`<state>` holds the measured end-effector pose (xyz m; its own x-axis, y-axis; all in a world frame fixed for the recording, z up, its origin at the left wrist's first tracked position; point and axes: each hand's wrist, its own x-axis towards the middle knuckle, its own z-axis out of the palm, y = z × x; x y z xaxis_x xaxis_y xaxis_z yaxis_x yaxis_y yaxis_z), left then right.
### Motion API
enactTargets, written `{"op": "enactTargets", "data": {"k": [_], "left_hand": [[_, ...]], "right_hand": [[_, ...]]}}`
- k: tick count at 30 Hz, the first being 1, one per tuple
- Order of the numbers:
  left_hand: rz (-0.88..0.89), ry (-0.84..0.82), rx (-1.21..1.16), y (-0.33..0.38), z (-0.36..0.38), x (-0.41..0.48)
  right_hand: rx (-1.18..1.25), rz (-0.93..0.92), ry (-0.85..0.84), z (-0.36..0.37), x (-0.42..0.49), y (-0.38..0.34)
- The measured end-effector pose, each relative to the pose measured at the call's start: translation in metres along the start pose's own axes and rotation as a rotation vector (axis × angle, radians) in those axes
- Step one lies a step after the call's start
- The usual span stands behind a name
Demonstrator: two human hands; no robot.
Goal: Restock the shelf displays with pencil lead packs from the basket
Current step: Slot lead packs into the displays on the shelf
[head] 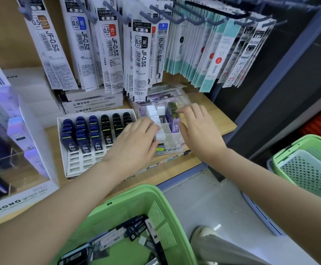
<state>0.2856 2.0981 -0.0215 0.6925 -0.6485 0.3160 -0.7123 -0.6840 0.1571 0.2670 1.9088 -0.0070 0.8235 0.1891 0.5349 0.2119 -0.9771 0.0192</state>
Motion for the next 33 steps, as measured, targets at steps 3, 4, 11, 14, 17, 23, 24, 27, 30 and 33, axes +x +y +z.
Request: {"op": "enactTargets", "data": {"k": [3,4,11,14,17,23,24,27,30,33], "left_hand": [[0.016,0.042,0.046,-0.002,-0.005,-0.033],[0.022,0.041,0.047,-0.002,-0.004,-0.048],[-0.043,-0.16,0.011,-0.001,0.041,-0.174],[-0.125,-0.306,-0.064,0.002,0.069,-0.219],[-0.256,-0.472,-0.134,0.002,0.097,-0.255],[-0.515,-0.77,-0.377,-0.004,0.151,-0.293],[-0.56,-0.801,-0.434,-0.005,0.158,-0.296],[-0.658,-0.914,-0.556,-0.011,0.177,-0.304],[-0.669,-0.99,-0.606,-0.013,0.197,-0.315],[-0.629,-1.023,-0.553,-0.01,0.212,-0.325]], "right_hand": [[0.001,-0.062,0.002,-0.006,-0.021,-0.015],[0.002,-0.074,-0.023,-0.007,-0.031,-0.021],[0.092,-0.215,-0.266,0.029,-0.111,-0.068],[0.209,-0.235,-0.477,0.059,-0.154,-0.092],[0.304,-0.212,-0.772,0.087,-0.191,-0.116],[0.445,-0.131,-1.249,0.149,-0.26,-0.139],[0.45,-0.09,-1.294,0.16,-0.269,-0.14],[0.424,-0.041,-1.381,0.183,-0.283,-0.141],[0.396,-0.047,-1.438,0.198,-0.286,-0.136],[0.378,-0.045,-1.508,0.206,-0.29,-0.134]]}}
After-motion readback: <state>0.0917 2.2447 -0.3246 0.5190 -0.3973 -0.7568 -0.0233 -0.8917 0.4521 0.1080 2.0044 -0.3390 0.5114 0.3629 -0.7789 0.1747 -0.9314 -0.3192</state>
